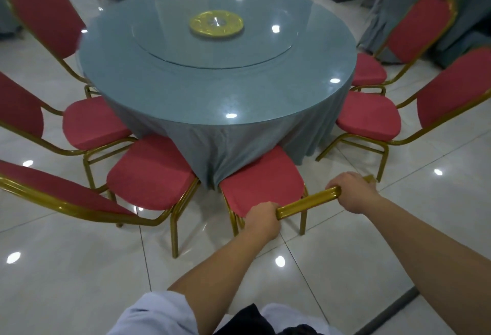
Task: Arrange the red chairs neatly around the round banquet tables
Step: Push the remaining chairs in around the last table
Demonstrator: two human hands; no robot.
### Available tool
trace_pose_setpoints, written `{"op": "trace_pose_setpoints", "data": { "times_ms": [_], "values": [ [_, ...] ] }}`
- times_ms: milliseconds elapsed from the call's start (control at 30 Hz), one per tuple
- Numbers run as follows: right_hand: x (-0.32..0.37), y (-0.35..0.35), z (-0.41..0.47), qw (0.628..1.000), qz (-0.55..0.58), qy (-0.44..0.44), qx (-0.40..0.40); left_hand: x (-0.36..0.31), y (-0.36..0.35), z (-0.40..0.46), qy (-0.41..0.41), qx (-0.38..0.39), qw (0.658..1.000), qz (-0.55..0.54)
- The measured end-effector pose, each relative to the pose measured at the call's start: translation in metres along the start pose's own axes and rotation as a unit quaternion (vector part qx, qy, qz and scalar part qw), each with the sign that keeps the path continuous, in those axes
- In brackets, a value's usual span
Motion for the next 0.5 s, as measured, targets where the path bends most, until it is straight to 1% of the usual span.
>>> {"op": "trace_pose_setpoints", "data": {
  "times_ms": [267,500],
  "values": [
    [0.025,-0.001,0.012,0.998,-0.012,-0.025,-0.053,0.019,0.019,0.007,-0.006,-0.014,1.000,0.016],
    [0.029,-0.002,0.004,0.997,-0.016,-0.039,-0.058,0.024,0.021,0.007,-0.016,0.022,1.000,-0.007]
  ]
}}
Point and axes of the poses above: each hand's wrist, its own z-axis towards the middle knuckle, its own y-axis out of the back of the hand, x = y × z, the point moved 5 cm from there along z, towards the middle knuckle, and after that the axes turned 3 degrees about -z, right-handed, at the moved point
